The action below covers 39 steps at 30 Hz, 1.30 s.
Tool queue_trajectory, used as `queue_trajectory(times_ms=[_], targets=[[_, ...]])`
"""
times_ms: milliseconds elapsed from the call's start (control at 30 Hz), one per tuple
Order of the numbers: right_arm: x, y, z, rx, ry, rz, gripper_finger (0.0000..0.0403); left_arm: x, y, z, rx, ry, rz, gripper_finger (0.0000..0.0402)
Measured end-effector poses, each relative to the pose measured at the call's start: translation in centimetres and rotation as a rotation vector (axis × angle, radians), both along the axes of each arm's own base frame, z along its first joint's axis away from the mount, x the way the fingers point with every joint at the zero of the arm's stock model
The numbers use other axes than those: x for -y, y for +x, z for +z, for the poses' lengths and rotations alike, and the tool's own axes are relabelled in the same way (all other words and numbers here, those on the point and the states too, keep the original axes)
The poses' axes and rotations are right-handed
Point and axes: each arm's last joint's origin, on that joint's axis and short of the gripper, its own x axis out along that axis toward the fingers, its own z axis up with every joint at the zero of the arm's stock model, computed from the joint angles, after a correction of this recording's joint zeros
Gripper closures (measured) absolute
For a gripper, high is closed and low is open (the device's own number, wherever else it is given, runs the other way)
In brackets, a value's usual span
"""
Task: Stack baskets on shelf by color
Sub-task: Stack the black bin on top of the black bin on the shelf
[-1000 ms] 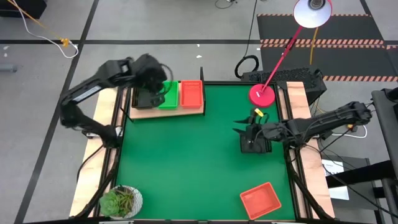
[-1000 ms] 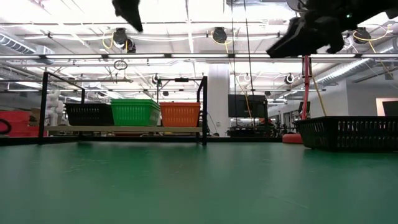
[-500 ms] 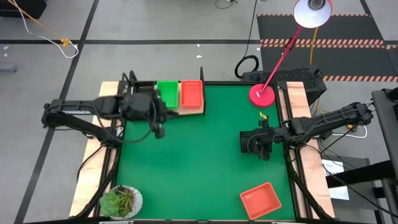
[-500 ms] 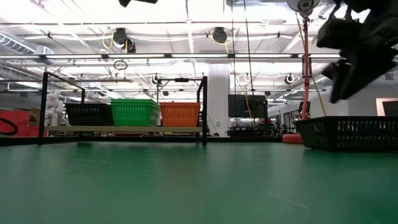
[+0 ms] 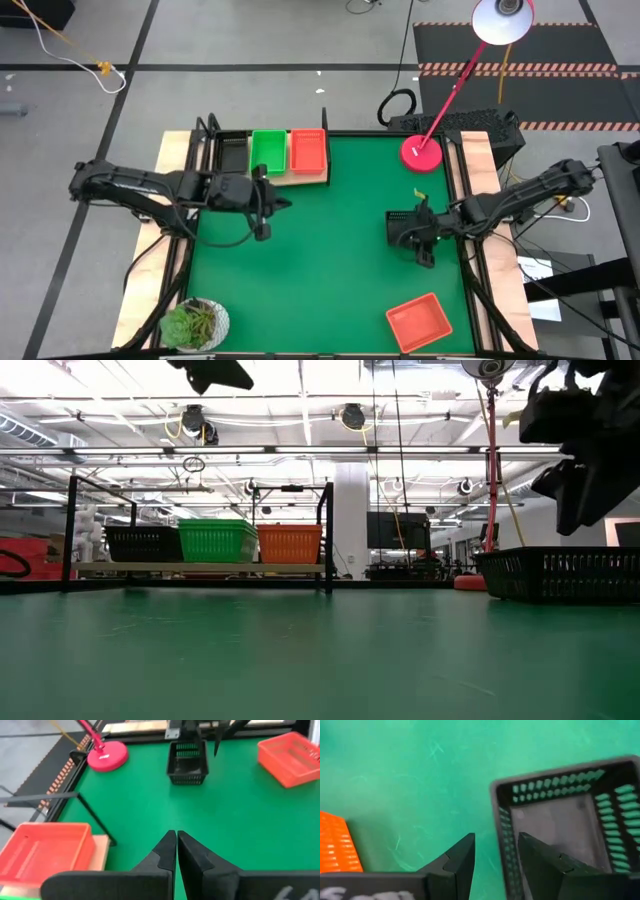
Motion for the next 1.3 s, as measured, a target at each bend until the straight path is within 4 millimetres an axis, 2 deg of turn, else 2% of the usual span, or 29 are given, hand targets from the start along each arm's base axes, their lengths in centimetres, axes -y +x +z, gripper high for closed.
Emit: queue_trajectory(times_ms=[200, 433, 600, 733, 833, 967, 1133, 1300], targets=[[-0.7, 1.8, -1.2, 0.01, -0.105, 0.022, 0.0259, 0.7, 0.4, 0.3, 0.065, -0.012, -0.025, 0.0382], [-0.9, 2.5, -2.5, -0.04, -0.175, 0.037, 0.0269, 1.4, 0.6, 0.7, 0.108, 0.008, -0.065, 0.0382], [-1.3, 3.3, -2.5, 0.014, -0.17, 0.103, 0.0329, 1.4, 0.5, 0.7, 0.102, 0.042, -0.086, 0.0382], [-1.6, 4.1, -1.2, 0.075, -0.174, 0.178, 0.039, 1.6, 0.6, 0.6, 0.097, 0.069, -0.105, 0.0379], [-1.9, 5.0, 0.5, 0.14, -0.189, 0.214, 0.0388, 1.9, 1.4, 0.2, 0.094, 0.103, -0.132, 0.0356], [-2.1, 5.9, 2.5, 0.21, -0.205, 0.244, 0.0386, 2.2, 2.6, -0.4, 0.102, 0.121, -0.146, 0.0303], [-2.2, 5.9, 2.7, 0.205, -0.194, 0.231, 0.0397, 2.4, 3.6, -1.4, 0.072, 0.149, -0.16, 0.0245], [-2.4, 6.1, 2.4, 0.195, -0.196, 0.244, 0.04, 2.6, 5.0, -2.3, 0.088, 0.183, -0.181, 0.0213]])
